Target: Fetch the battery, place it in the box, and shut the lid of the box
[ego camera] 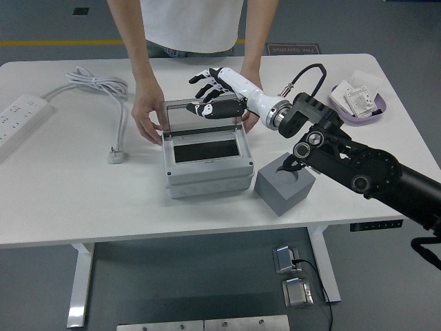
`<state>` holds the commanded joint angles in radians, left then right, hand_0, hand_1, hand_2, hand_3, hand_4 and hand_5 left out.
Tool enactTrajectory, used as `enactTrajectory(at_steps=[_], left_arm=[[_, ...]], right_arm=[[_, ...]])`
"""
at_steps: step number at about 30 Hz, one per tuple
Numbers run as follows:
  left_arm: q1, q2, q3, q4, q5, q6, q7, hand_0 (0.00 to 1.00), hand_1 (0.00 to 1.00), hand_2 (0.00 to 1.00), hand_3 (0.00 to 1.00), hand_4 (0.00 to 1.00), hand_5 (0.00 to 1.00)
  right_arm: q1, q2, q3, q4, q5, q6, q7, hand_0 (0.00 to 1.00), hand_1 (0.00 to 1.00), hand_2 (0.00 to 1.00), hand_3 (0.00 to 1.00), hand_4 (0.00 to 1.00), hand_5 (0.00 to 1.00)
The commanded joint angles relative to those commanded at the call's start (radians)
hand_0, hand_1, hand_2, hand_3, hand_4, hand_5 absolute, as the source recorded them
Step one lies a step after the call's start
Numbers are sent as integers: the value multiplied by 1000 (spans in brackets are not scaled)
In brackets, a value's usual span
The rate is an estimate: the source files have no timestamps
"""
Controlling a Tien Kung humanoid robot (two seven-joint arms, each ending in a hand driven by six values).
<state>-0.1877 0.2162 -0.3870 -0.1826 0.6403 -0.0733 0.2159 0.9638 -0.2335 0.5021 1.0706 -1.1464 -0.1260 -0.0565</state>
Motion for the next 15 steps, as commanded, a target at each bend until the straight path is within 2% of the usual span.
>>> enactTrajectory(at_steps=[8,15], left_arm=[[-3,0,-36,1,54,-4,12,717,752,724,671,511,472],[-9,-7,-39,1,71,-7,13,716,752,724,667,512,471]], right_arm=[[84,32,-51,-161,65,14,20,725,600,628,759,807,340],[88,59,-86,-229,109,5,47,741,606,636,756,827,369]])
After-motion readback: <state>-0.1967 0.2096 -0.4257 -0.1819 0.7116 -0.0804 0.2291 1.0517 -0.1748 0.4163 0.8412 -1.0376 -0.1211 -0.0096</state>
